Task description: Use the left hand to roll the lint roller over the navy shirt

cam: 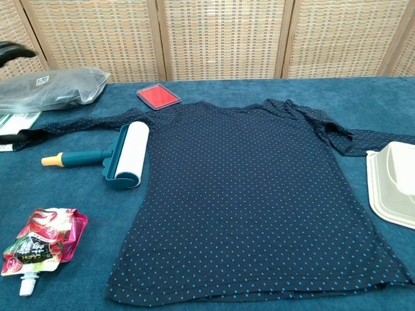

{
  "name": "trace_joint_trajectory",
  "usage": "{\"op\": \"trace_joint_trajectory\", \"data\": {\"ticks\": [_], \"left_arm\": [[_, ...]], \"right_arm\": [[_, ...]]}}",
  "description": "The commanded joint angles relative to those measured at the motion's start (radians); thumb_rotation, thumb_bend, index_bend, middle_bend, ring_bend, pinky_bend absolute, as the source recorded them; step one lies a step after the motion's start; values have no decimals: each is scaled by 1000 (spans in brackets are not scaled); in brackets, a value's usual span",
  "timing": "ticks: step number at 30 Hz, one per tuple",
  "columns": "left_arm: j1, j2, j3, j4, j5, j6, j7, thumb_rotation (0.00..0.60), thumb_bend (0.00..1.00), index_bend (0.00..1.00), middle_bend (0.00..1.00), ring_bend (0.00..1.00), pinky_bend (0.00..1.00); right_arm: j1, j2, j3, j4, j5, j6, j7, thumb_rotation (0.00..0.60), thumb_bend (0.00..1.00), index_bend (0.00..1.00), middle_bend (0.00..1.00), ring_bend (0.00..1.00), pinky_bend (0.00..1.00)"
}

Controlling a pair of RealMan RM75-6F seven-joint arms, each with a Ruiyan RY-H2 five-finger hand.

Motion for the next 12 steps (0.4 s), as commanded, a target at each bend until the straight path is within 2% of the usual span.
{"op": "trace_joint_trajectory", "data": {"ticks": [1, 7, 12], "left_arm": [[132, 1, 69, -7, 101, 94, -64, 600, 191, 0, 0, 0, 0], [228, 17, 112, 17, 159, 114, -75, 600, 191, 0, 0, 0, 0], [269, 39, 98, 32, 185, 105, -110, 600, 191, 0, 0, 0, 0]], "right_arm": [[-3, 6, 2, -9, -5, 10, -5, 600, 116, 0, 0, 0, 0], [-10, 25, 7, -39, -26, 44, -8, 600, 116, 0, 0, 0, 0], [-16, 35, 4, -51, -37, 56, -11, 600, 116, 0, 0, 0, 0]]}}
